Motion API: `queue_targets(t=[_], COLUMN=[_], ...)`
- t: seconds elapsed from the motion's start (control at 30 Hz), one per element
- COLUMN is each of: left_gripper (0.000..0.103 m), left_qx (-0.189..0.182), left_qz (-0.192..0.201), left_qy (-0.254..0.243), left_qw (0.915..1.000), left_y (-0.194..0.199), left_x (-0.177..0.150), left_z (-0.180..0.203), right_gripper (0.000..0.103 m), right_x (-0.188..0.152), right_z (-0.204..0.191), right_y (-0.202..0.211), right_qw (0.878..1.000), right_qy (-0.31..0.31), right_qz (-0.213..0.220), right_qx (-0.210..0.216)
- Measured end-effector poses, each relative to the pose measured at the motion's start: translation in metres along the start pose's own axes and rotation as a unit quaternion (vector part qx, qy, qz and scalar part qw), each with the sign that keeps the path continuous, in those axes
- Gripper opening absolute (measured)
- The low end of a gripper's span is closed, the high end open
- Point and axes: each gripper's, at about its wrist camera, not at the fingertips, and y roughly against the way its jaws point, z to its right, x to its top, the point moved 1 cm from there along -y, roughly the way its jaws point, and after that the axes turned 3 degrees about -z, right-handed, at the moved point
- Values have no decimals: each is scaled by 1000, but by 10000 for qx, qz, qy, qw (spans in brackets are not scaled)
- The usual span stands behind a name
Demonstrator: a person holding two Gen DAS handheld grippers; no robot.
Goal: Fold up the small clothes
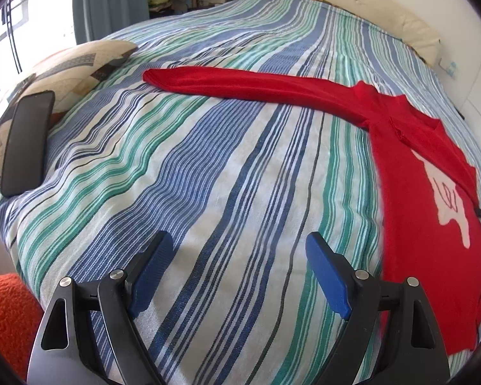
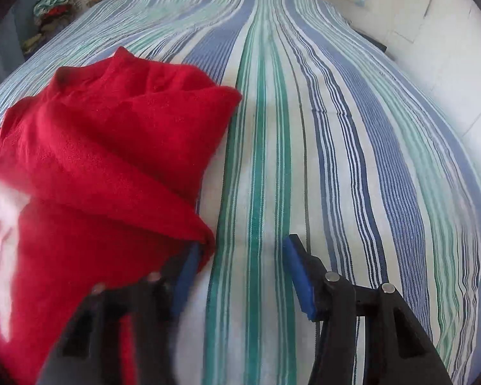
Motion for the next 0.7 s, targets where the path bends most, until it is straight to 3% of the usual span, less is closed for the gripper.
queue_targets(t=[0.2, 0.3, 0.4, 0.5, 0.53, 0.6, 0.7], left_gripper=[86, 86, 86, 86, 86, 86, 86], left_qx=[-175, -289, -298, -254, -233, -197, -224], left_qz=[-75, -149, -159, -133, -124, -94, -97], left_qy=[76, 228, 323, 342, 338, 346, 427], left_qw=[9998, 9992, 9989, 9990, 9991, 9992, 9988], left_y=[0, -2, -3, -2, -1, 1, 1], left_x=[3, 6, 8, 7, 7, 7, 9], left_z=[-1, -4, -7, -9, -10, -12, -17], right_gripper=[56, 55, 52, 39, 32, 28, 28], right_x=[-7, -2, 14, 27, 31, 36, 43], right_z=[2, -10, -72, -162, -194, -244, -291], right_y=[29, 62, 88, 94, 91, 80, 51], right_qw=[9995, 9967, 9834, 9552, 9458, 9334, 9300], right_qy=[262, 618, 1459, 2301, 2558, 2961, 3209], right_qz=[151, 518, 640, 658, 658, 675, 523], right_qx=[-35, -117, 868, 1742, 1888, 1910, 1714])
